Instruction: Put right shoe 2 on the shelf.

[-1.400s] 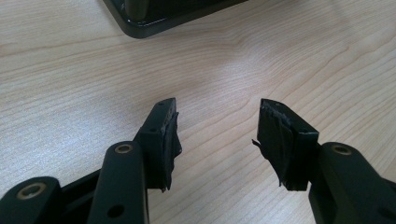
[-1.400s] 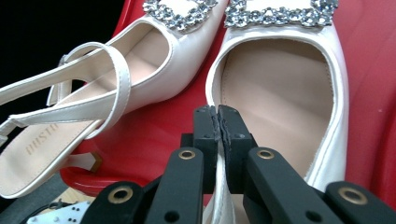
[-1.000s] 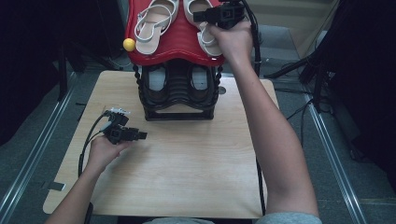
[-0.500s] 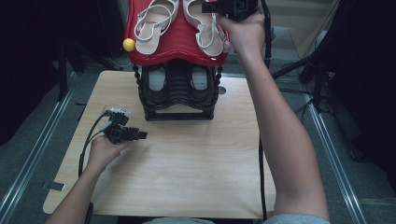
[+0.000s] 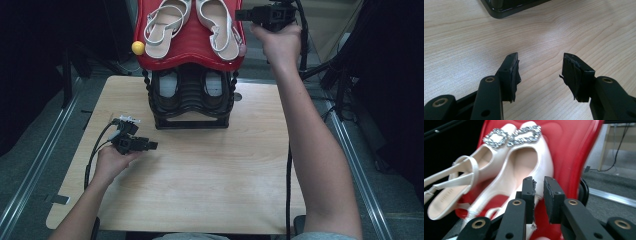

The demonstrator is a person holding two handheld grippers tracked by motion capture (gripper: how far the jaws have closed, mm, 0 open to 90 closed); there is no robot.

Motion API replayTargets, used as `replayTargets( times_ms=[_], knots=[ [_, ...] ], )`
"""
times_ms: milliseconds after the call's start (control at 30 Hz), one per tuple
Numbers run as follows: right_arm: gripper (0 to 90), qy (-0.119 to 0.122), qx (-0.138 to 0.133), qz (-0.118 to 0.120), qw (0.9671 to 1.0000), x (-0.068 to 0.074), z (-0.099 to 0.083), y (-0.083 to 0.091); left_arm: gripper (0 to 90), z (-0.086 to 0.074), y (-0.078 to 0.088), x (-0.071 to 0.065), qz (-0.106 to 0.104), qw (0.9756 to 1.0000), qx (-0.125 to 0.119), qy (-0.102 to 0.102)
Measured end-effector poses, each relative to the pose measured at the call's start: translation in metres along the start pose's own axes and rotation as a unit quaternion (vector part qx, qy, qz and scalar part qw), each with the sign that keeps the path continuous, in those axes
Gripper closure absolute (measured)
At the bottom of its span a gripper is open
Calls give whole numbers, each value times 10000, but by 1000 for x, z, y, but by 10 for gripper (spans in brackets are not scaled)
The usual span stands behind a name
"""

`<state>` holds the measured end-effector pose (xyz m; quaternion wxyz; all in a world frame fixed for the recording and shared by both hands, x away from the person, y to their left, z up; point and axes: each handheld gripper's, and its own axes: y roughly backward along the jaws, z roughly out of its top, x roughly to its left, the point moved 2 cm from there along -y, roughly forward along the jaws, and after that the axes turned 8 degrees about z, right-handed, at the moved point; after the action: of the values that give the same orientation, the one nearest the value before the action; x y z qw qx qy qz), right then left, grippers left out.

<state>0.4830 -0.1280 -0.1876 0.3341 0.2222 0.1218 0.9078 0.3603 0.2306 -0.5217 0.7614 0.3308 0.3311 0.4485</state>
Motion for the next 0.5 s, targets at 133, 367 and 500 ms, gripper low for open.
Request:
replayTargets(
  times_ms=[133, 367, 500],
  knots=[
    [789, 32, 14, -154, 9999, -8, -7, 5, 479, 0, 0, 0, -9, 10000, -17, 13],
    [765, 5, -10, -191, 9998, -15, -18, 11, 478, -1, 1, 0, -16, 10000, -1, 5],
    [752, 1, -19, -220, 9998, -19, -25, 14, 478, -1, 1, 1, -5, 10000, -16, 40]
  ],
)
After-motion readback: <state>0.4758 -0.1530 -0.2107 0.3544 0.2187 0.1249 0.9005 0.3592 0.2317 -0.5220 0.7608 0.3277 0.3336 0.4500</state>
